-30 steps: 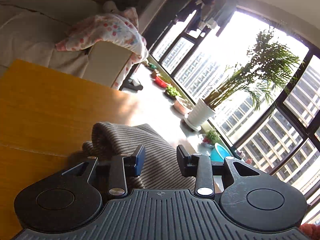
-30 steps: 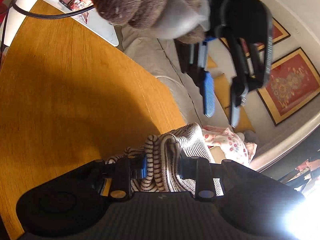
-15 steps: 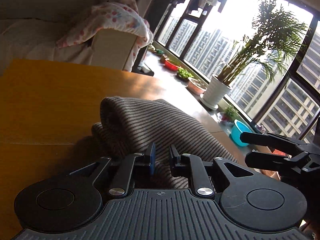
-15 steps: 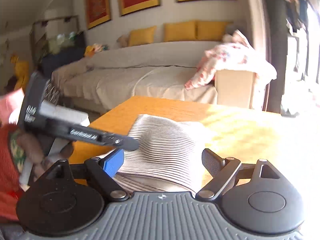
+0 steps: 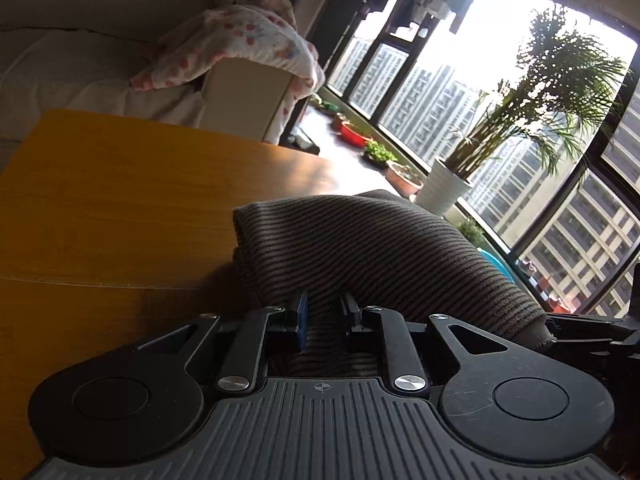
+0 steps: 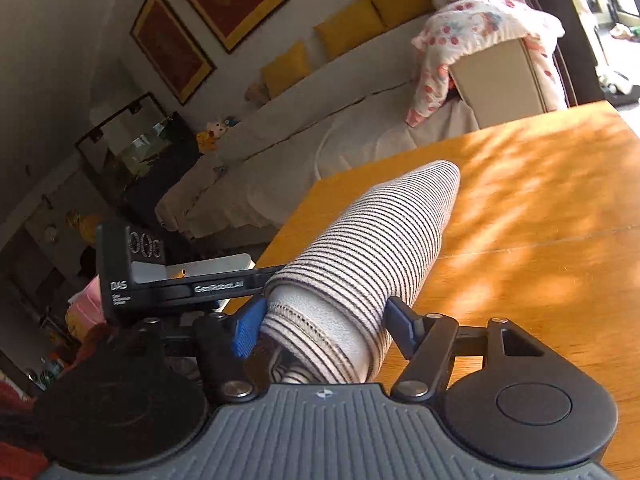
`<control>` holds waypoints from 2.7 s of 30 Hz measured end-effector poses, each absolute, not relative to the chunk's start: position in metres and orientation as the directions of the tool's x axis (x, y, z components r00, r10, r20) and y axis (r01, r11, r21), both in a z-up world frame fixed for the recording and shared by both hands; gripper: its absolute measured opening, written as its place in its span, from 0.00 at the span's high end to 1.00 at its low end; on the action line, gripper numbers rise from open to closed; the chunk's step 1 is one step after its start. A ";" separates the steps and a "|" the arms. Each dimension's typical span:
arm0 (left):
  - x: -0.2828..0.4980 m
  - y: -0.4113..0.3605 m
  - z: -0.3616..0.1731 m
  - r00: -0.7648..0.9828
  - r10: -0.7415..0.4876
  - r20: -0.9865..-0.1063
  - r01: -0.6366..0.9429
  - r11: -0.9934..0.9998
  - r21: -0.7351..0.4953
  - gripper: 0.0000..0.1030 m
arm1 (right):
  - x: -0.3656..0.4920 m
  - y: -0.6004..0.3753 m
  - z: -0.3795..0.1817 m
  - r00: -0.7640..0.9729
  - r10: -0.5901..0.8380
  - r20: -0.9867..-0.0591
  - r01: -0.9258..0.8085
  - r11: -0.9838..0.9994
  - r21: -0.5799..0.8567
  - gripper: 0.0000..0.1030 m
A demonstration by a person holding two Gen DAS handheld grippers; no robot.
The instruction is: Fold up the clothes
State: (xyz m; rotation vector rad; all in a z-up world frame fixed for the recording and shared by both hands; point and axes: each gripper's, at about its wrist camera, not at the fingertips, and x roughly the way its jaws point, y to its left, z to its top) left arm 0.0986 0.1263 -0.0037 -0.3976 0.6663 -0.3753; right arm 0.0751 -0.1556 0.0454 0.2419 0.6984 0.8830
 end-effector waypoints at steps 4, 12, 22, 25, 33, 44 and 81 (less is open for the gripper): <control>0.093 0.125 -0.006 0.721 -0.469 -0.510 0.228 0.856 -0.465 0.80 | 0.066 -0.138 0.036 0.490 0.640 -0.592 -0.624 0.732 0.274 0.39; 0.092 0.121 -0.006 0.725 -0.464 -0.510 0.237 0.862 -0.448 0.80 | 0.046 -0.139 0.061 0.644 0.599 -0.475 -0.613 0.776 0.147 0.00; 0.088 0.124 -0.005 0.731 -0.454 -0.510 0.226 0.865 -0.447 0.80 | 0.041 -0.068 0.008 0.725 0.481 -0.494 -0.597 0.795 -0.102 0.00; 0.086 0.124 -0.002 0.735 -0.449 -0.507 0.221 0.867 -0.447 0.79 | 0.044 -0.070 0.009 0.720 0.470 -0.510 -0.572 0.818 -0.054 0.00; 0.045 0.120 0.003 0.726 -0.419 -0.545 0.234 0.896 -0.377 0.51 | 0.039 -0.080 0.003 0.725 0.485 -0.488 -0.572 0.820 -0.035 0.00; 0.041 0.122 -0.013 0.715 -0.415 -0.562 0.222 0.898 -0.380 0.49 | 0.056 -0.125 0.026 0.642 0.609 -0.466 -0.592 0.780 0.204 0.00; 0.081 0.119 0.053 0.748 -0.563 -0.351 0.375 0.796 -0.476 0.32 | 0.144 -0.065 0.021 0.703 0.432 -0.565 -0.616 0.767 -0.180 0.10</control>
